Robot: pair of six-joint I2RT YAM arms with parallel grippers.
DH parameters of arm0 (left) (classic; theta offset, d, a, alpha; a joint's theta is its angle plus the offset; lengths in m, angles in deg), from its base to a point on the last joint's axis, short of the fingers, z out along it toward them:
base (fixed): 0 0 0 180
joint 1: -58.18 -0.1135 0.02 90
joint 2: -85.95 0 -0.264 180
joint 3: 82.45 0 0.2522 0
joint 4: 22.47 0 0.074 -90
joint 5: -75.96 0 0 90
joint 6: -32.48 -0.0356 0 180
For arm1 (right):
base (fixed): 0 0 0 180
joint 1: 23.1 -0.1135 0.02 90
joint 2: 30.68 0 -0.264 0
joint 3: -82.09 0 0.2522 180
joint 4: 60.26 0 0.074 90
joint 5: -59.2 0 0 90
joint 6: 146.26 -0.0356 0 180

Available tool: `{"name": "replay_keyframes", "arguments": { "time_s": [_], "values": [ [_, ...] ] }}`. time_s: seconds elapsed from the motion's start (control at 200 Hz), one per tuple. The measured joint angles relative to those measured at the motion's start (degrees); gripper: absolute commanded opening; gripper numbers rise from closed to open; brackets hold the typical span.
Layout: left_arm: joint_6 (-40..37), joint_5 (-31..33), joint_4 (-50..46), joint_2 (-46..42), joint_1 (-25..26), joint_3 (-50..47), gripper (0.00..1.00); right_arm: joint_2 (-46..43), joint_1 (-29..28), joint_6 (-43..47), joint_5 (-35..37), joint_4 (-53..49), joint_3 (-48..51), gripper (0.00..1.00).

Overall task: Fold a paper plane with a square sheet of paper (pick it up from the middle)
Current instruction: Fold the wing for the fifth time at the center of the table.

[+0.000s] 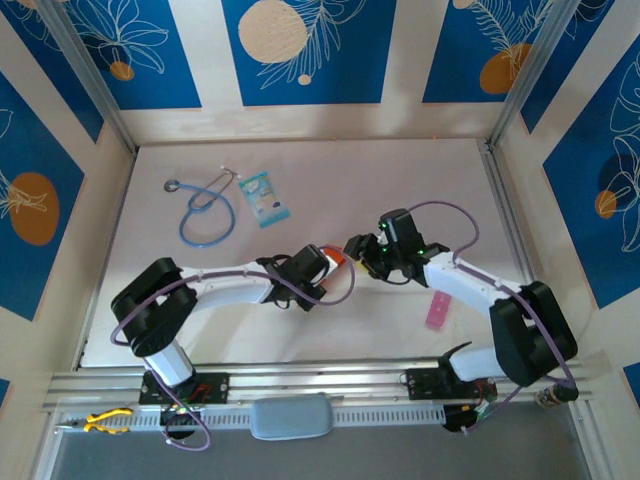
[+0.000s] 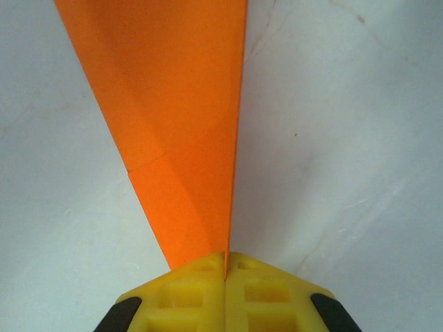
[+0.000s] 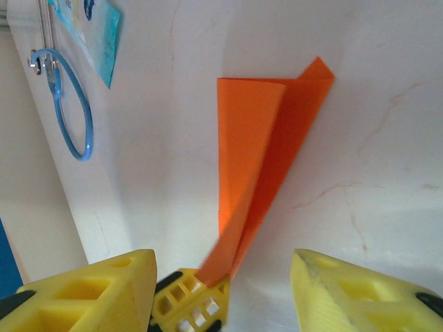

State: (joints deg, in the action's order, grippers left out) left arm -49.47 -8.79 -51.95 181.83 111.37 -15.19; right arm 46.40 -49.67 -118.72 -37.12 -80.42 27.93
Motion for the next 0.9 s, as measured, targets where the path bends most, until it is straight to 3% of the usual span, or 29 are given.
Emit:
{"name": "replay_keyframes", "arguments": {
  "time_s": [0.35, 0.9],
  "values": [
    [0.5, -15.2, -0.2, 2.4, -5.5, 2.4, 0.01, -5.3, 0.4, 0.0, 0.3, -0.9, 5.3, 0.53],
    [4.0, -31.4, 1.6, 7.3, -11.0, 3.0, 0.02, -4.1, -1.5, 0.1, -1.6, 2.3, 6.8, 0.5]
  ]
}}
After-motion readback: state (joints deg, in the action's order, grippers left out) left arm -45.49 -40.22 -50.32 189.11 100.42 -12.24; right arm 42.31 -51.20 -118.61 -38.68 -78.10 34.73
